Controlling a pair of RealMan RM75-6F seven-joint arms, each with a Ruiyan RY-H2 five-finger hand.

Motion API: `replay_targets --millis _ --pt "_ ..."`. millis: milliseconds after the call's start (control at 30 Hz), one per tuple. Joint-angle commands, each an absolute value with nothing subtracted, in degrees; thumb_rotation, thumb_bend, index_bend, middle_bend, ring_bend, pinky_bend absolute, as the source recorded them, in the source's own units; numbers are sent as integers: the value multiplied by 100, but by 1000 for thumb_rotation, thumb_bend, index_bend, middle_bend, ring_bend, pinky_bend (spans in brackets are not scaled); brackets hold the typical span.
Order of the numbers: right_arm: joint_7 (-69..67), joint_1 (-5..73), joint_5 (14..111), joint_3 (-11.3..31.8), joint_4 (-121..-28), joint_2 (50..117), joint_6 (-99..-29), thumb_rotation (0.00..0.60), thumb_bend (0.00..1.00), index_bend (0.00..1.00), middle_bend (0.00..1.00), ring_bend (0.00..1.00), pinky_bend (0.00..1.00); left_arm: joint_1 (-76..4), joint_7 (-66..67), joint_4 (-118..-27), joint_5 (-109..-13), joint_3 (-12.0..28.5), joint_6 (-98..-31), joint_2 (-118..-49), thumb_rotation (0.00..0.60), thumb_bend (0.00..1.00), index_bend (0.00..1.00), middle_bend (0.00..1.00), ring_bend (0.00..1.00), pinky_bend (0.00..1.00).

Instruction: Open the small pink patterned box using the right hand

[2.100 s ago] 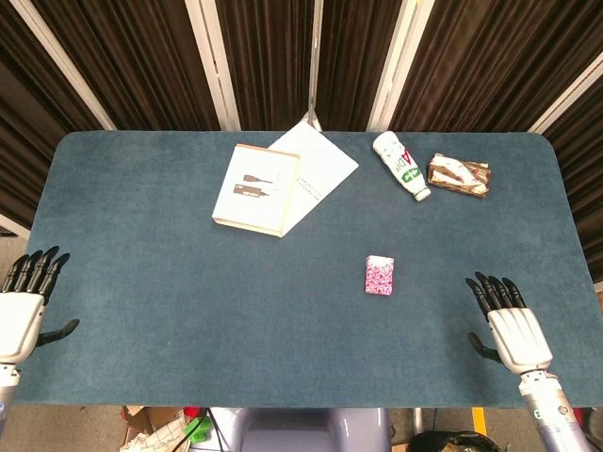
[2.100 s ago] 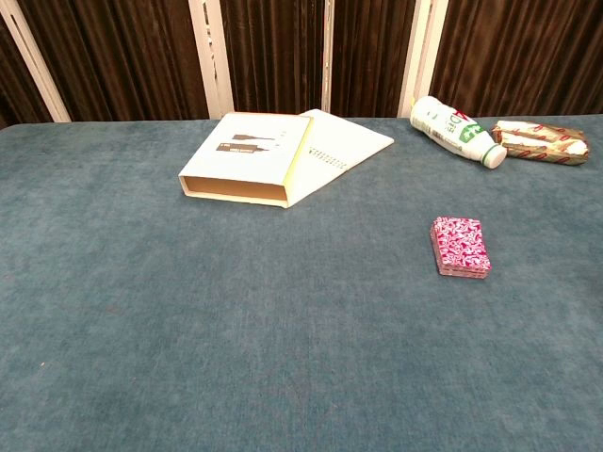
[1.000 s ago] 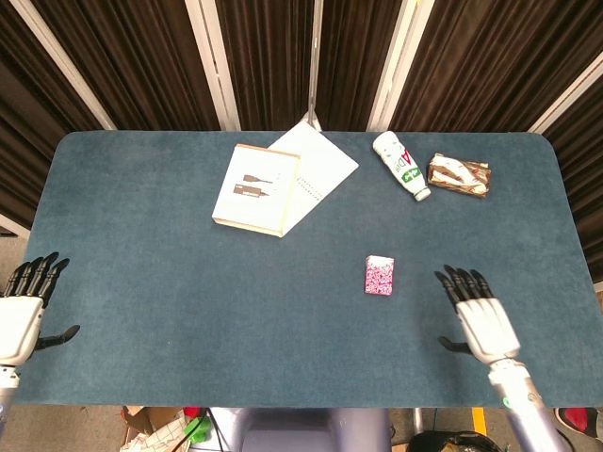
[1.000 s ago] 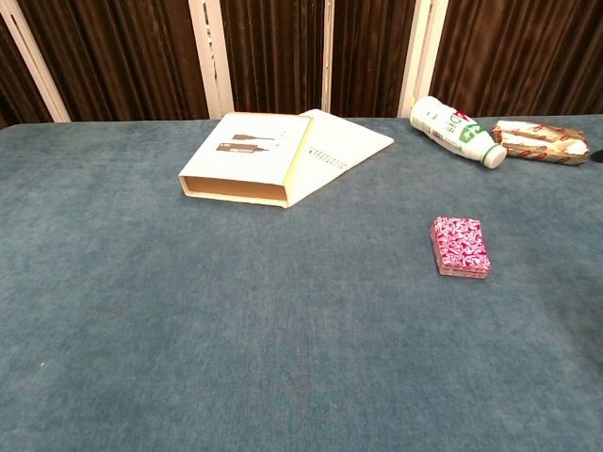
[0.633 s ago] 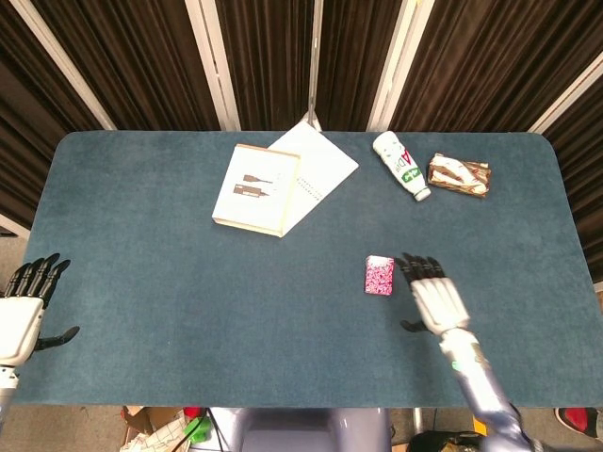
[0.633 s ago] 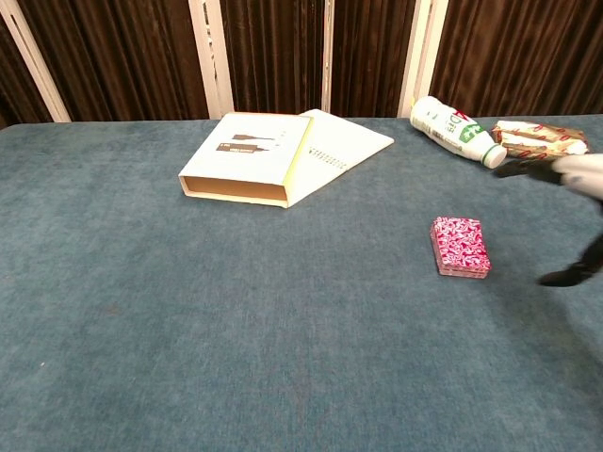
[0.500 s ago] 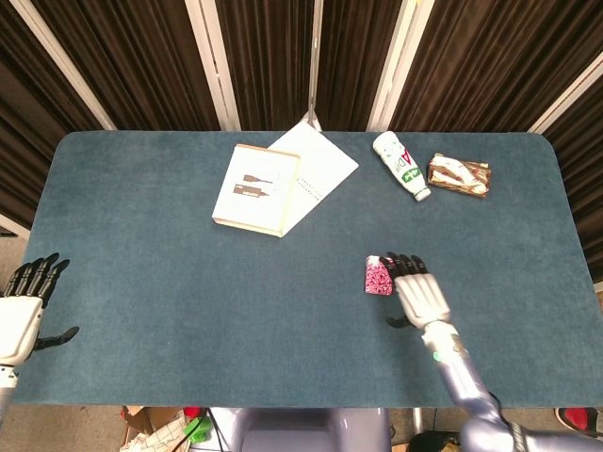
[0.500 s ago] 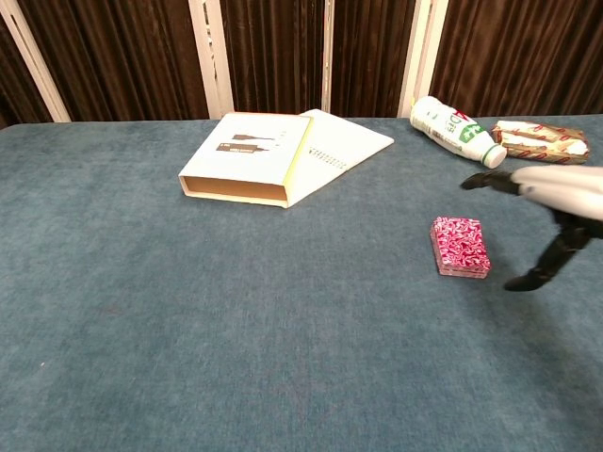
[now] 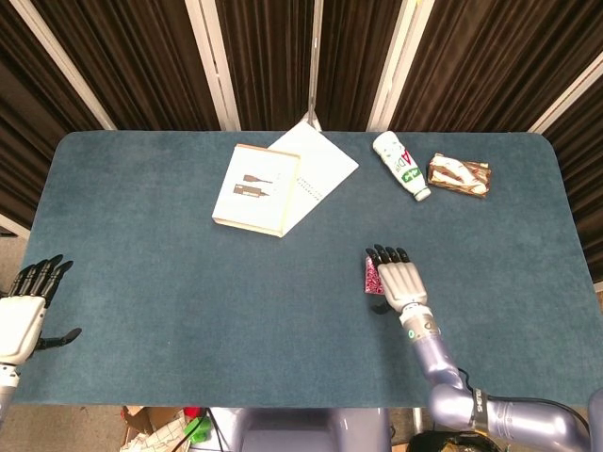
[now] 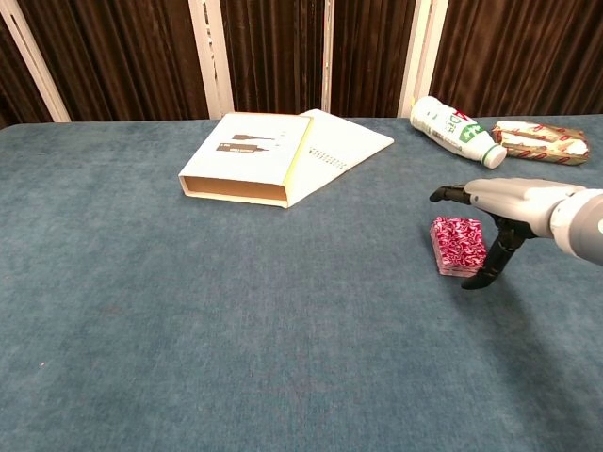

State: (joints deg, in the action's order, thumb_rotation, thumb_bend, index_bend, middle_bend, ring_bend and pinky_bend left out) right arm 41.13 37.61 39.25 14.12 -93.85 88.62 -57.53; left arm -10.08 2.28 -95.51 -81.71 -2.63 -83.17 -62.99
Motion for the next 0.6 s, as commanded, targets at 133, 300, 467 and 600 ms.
replay_targets --millis 133,300,467,600 --pt "4158 3952 3575 1460 -9139 8989 -5745 600 174 49 0 0 0 -999 200 -9563 -8175 -230 -8258 -6287 600 72 0 0 0 0" --pt "4247 4066 3344 1429 -9046 9039 -5788 600 174 78 0 0 0 -987 181 -9572 -8179 -205 -8214 -6275 600 72 0 0 0 0" --pt "4335 4168 3119 1395 -8932 9090 -5835 600 174 138 0 0 0 -972 173 -9584 -8174 -182 -8175 -6266 600 73 0 0 0 0" --pt "4350 4234 2979 1393 -8843 9124 -5851 600 174 151 0 0 0 -968 174 -9596 -8175 -167 -8135 -6254 600 72 0 0 0 0"
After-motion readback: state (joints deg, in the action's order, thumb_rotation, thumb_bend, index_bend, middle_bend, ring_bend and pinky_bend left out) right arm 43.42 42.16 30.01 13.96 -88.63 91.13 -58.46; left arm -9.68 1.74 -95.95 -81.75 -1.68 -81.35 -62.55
